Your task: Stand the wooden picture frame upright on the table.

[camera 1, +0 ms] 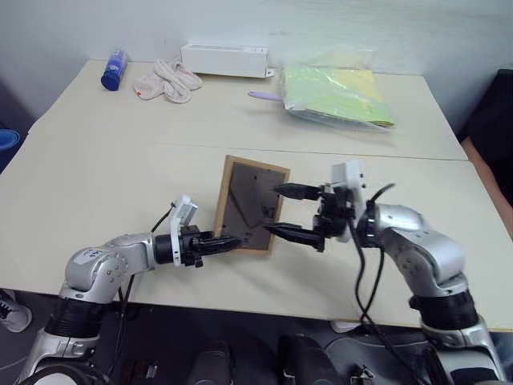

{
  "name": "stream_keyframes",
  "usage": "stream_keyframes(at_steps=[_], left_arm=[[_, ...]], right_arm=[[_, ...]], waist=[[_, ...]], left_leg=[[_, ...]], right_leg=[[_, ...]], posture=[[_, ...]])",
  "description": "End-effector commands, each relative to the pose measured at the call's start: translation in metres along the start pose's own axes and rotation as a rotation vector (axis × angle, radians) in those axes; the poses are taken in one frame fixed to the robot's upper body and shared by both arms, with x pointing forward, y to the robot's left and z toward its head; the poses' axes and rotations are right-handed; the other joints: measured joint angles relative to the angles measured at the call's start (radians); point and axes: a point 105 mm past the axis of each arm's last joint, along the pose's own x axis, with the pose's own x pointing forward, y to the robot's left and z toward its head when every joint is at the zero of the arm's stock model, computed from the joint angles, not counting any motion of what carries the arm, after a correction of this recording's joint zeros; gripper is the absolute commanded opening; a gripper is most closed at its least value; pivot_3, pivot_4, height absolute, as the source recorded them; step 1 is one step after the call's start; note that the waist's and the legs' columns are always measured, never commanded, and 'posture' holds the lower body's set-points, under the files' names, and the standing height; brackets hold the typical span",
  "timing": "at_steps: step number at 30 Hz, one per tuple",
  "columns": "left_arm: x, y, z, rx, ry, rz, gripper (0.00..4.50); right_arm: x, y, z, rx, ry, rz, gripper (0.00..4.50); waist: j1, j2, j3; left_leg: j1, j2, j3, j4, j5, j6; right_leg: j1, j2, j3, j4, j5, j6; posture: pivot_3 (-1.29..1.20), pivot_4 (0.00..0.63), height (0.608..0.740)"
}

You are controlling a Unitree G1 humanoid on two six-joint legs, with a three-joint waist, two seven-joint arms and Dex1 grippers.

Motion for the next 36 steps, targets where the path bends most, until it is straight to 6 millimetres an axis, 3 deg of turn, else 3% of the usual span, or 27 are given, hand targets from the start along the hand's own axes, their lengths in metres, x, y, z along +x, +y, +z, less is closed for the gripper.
stream_keyframes(at_steps=[1,7,10,16,22,27,31,34,36], left_arm=[[0.002,-0.015,0.008,0.09,0.008,-0.071,1.29],[0.003,-0.015,0.009,0.074,-0.001,-0.072,1.29],[0.001,-0.015,0.014,0.012,-0.04,-0.071,1.29],[-0.006,-0.016,0.025,-0.076,-0.075,-0.076,1.29],[-0.011,-0.024,0.028,-0.181,-0.073,-0.139,1.29],[-0.016,-0.033,0.031,-0.362,-0.009,-0.208,1.29],[-0.024,-0.033,0.023,-0.508,0.131,-0.202,1.29],[-0.031,-0.034,0.028,-0.557,0.128,-0.23,1.29],[-0.035,-0.034,0.031,-0.593,0.128,-0.236,1.29]], right_arm=[[0.016,-0.005,0.005,-0.039,-0.021,0.028,4.48],[0.031,0.007,-0.002,-0.044,-0.001,0.142,4.48],[0.022,0.022,0.0,-0.038,0.0,0.219,4.48],[0.003,0.031,0.0,-0.105,0.017,0.252,4.48],[-0.003,0.038,0.002,-0.288,-0.003,0.282,4.48],[-0.019,0.019,-0.005,-0.52,0.022,0.194,4.48],[-0.04,0.001,0.005,-0.631,-0.011,0.086,4.48],[-0.059,-0.006,0.022,-0.792,-0.038,0.009,4.48],[-0.064,-0.008,0.022,-0.876,-0.011,-0.002,4.48]], waist=[[-0.001,0.0,0.0],[-0.002,0.0,0.0],[-0.001,0.0,0.0],[0.0,0.0,0.0],[-0.005,0.0,0.0],[-0.002,0.0,0.0],[-0.001,-0.001,0.0],[-0.004,0.0,0.0],[-0.004,0.0,0.0]], left_leg=[[0.0,0.0,0.0,0.0,0.0,0.0],[-0.001,0.0,0.0,0.0,0.0,0.001],[-0.001,0.0,0.0,0.0,0.0,0.001],[-0.002,0.0,-0.001,0.0,0.0,0.002],[-0.002,0.0,-0.001,0.0,0.0,0.001],[-0.002,0.0,-0.001,0.0,0.0,0.001],[-0.002,-0.001,-0.001,0.001,0.0,0.001],[-0.002,-0.001,-0.001,0.0,0.0,0.001],[-0.001,0.0,-0.001,0.001,0.0,0.001]], right_leg=[[0.0,0.0,0.0,0.0,0.0,0.0],[0.0,0.0,0.0,0.004,0.0,0.0],[0.0,0.0,0.0,0.004,0.0,0.0],[-0.001,0.0,-0.001,0.003,0.0,0.001],[-0.001,0.0,-0.001,0.004,0.0,0.001],[-0.001,0.0,-0.001,0.004,0.0,0.001],[0.0,0.0,-0.001,0.004,0.0,0.001],[0.0,0.0,-0.001,0.004,0.0,0.001],[0.0,0.0,-0.001,0.004,0.0,0.001]], posture=[[0.0,0.15,0.74],[0.0,0.15,0.74],[0.0,0.15,0.74],[0.0,0.15,0.74],[0.0,0.15,0.74],[0.0,0.15,0.74],[0.0,0.15,0.74],[0.0,0.15,0.74],[0.0,0.15,0.74]])
